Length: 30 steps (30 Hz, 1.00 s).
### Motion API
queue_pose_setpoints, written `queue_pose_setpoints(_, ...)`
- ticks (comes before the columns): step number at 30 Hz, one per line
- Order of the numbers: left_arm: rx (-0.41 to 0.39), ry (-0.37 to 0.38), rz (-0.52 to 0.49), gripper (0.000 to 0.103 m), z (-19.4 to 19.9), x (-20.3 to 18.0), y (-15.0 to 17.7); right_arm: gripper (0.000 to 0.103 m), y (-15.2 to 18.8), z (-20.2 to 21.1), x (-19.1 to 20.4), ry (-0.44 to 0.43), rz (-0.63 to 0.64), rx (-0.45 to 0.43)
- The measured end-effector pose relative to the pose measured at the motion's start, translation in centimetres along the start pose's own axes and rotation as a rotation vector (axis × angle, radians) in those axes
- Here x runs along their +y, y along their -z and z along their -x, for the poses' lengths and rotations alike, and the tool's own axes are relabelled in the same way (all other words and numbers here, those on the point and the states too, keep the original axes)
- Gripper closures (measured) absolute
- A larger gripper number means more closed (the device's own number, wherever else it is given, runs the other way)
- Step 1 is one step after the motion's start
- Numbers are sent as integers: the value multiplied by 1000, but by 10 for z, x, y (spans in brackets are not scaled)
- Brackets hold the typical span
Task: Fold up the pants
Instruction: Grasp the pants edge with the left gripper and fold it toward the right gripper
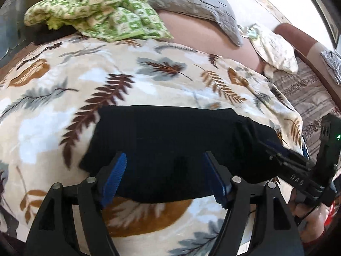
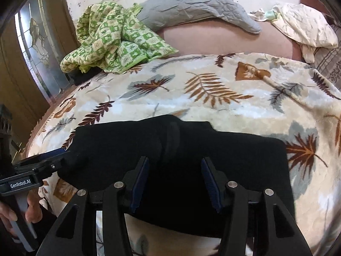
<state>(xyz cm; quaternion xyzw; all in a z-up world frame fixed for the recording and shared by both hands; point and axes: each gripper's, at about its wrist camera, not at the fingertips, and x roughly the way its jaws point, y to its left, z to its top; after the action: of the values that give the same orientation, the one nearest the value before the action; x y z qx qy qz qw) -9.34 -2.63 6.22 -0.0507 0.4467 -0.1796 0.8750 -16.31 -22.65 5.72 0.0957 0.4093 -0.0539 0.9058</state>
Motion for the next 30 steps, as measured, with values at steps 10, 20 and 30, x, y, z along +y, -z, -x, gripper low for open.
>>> queue_pose_setpoints(10,5,5,106,26,10,31,6,45,-9,-1,22,-44,31,15)
queue_pose_setpoints(20,19,74,382,19,19,75,32,25,-45,-38,93,-201,172,54)
queue_pose_setpoints(30,3,79,411,4,-6,81,25,25,-67,-119,147,-256,323,169)
